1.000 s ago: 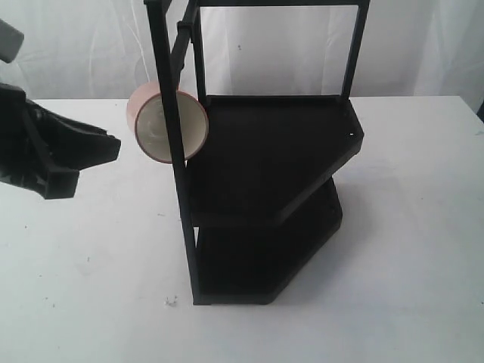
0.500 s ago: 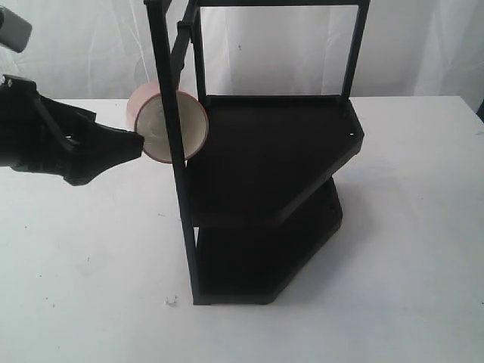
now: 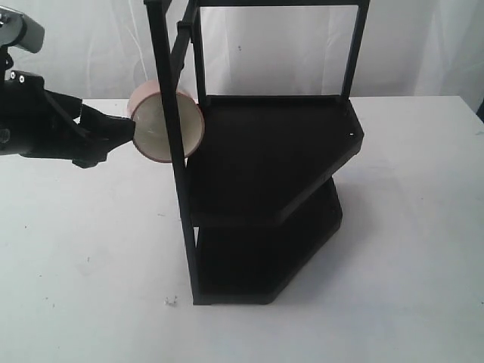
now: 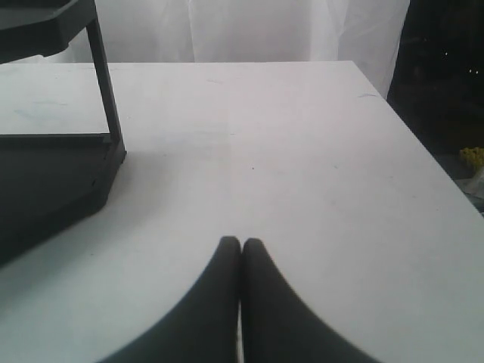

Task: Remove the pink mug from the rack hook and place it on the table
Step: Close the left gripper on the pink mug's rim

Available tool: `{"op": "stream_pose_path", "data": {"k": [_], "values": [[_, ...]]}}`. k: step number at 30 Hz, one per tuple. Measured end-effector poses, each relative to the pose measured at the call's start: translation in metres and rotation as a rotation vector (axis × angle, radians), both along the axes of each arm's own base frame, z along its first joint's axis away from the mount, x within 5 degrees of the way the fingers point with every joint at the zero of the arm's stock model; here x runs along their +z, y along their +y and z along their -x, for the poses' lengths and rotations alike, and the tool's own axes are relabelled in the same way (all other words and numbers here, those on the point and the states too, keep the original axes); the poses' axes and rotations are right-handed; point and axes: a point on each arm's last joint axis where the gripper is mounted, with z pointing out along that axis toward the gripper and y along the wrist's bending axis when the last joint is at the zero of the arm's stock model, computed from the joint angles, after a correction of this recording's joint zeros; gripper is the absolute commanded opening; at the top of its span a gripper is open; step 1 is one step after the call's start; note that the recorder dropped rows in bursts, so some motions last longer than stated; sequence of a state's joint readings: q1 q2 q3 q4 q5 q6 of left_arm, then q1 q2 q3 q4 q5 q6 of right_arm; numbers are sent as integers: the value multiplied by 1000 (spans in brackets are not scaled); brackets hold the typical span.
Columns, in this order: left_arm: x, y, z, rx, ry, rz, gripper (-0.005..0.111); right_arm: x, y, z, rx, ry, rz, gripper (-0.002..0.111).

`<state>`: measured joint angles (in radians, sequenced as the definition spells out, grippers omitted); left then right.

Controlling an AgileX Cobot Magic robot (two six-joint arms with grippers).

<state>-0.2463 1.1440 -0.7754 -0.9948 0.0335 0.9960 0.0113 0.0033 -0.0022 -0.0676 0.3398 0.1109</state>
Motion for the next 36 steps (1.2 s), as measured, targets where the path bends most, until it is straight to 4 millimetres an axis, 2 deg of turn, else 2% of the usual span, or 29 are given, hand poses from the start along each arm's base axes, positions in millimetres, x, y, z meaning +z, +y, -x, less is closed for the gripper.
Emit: {"op": "stream_pose_path", "data": {"k": [10,20,27,29,31,32,36], "values": [[-1,-14,4,-50,-6,-4,82,0,0,0,0,0,0,0],[-3,-1,-14,144,-94,-52,79,0,0,0,0,0,0,0],[-16,-6,-23,110,-44,-89,79,0,0,0,0,0,0,0],[-14,-8,-25,99,-40,-77,78,0,0,0,0,0,0,0],[-8,-12,-26,69,-35,-62,72,0,0,0,0,0,0,0],[-7,-13,-26,60,-32,-57,63,0,0,0,0,0,0,0],[-5,-13,-27,54,-38,-61,45,0,0,0,0,0,0,0]]}}
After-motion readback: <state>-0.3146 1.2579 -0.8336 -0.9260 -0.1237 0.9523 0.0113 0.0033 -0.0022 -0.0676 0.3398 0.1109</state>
